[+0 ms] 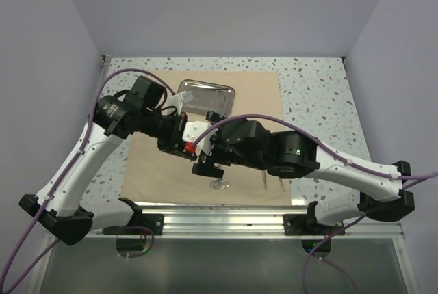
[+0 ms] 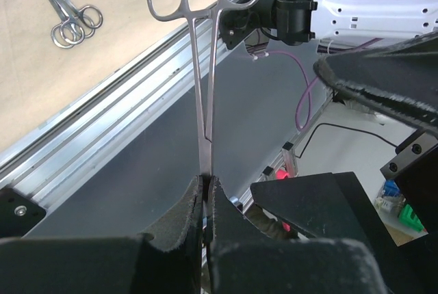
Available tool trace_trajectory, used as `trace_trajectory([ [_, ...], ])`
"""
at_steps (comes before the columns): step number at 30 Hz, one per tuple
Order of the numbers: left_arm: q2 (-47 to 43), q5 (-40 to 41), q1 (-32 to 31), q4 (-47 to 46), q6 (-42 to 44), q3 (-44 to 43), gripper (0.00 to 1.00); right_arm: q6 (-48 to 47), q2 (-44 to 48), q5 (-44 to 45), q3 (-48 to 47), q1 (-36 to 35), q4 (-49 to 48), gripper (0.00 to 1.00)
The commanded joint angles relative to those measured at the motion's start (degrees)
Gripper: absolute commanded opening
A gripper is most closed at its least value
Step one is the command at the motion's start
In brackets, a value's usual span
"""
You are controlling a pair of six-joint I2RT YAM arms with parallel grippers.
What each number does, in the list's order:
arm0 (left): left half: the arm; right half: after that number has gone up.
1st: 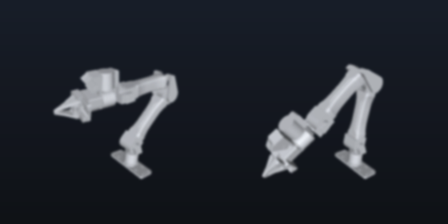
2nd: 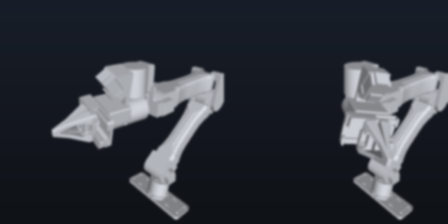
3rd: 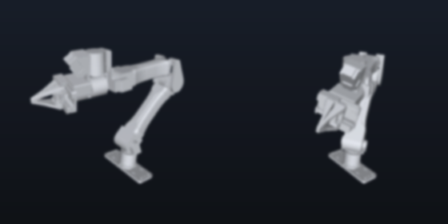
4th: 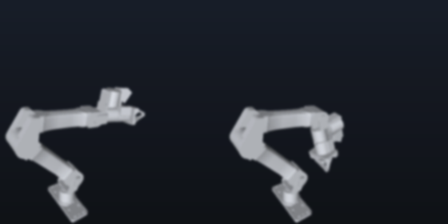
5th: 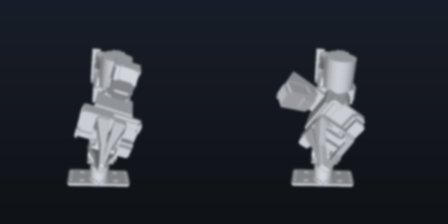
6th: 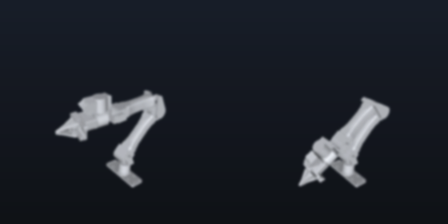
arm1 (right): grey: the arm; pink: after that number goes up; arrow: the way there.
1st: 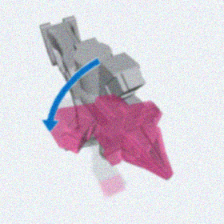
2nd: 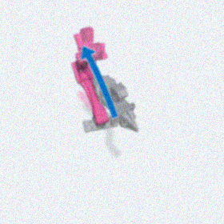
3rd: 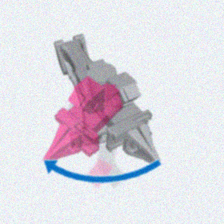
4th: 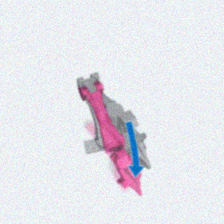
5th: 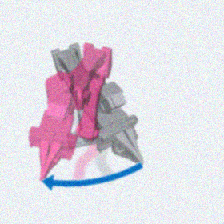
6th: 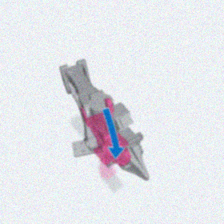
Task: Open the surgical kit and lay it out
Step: Place the medical item in the surgical kit.
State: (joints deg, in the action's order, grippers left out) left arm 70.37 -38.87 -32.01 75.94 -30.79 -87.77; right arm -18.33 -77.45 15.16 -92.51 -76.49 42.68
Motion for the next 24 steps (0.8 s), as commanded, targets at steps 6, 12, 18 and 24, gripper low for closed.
trace_trajectory([
  [6,0.74,-3.40,-0.25,-0.44,0.55,-3.38,0.00,2.25,2.31,-3.38,1.01,-0.24,1.80,0.98],
  [12,1.26,-4.46,-0.33,-0.44,0.46,-4.16,0.00,-0.74,-1.56,-2.24,1.02,-0.24,-1.63,0.99],
  [18,1.44,-5.34,-0.33,-0.44,0.29,-4.69,0.00,-2.50,-4.98,-0.40,-0.39,-0.15,-3.83,0.99],
  [24,1.61,-6.30,-0.42,-0.44,0.55,-4.69,0.00,-4.43,-8.06,1.28,-1.80,-0.15,-5.85,0.98],
])
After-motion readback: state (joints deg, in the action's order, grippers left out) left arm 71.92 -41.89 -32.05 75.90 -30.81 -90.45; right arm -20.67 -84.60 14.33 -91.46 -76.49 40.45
